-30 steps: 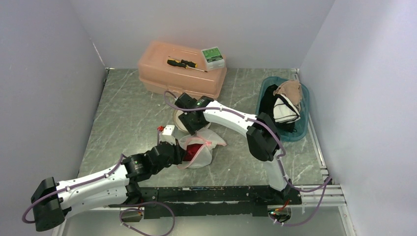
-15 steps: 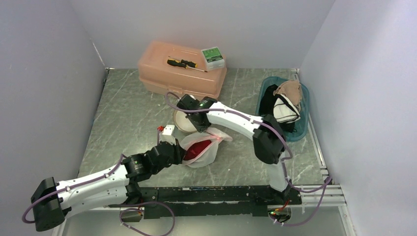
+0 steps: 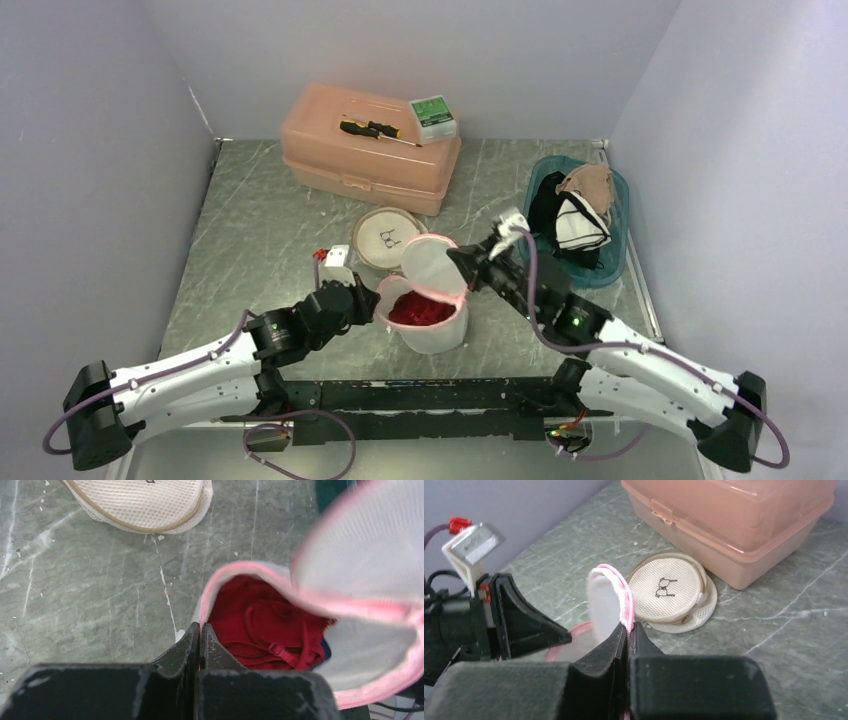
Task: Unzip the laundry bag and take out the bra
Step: Open the laundry bag at the center of the board.
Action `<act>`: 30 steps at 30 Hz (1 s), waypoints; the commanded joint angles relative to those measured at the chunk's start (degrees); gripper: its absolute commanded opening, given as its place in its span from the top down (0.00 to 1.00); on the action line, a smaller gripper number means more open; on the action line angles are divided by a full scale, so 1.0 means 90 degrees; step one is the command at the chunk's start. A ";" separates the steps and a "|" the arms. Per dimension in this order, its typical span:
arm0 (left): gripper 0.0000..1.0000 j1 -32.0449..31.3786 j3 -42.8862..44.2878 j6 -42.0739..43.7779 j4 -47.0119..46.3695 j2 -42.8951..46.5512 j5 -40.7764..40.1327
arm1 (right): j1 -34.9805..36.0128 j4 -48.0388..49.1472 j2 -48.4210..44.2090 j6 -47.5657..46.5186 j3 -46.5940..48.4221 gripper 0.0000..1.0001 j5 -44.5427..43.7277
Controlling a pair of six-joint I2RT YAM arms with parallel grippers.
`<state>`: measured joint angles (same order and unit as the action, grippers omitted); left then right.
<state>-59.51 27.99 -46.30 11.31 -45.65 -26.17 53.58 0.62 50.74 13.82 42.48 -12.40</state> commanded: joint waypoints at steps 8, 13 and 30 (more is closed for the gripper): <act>0.97 -0.0032 -0.0141 -0.0210 -0.0622 -0.0438 -0.0247 | 0.0050 0.1105 -0.2807 0.0955 -0.2516 0.93 0.0661; 0.97 -0.0025 0.0065 -0.0161 -0.0574 -0.0684 -0.0120 | 0.0069 0.0452 -0.3526 0.1124 -0.2721 0.91 0.0589; 0.97 -0.0026 0.0744 0.1560 0.0371 -0.0325 -0.0473 | 0.0065 -0.1616 -0.3902 0.1789 -0.1707 0.15 -0.1029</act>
<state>-59.51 30.59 -38.20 10.26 -50.41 -26.96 53.84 -10.70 14.31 27.27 21.98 -13.23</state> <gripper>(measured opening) 0.036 0.844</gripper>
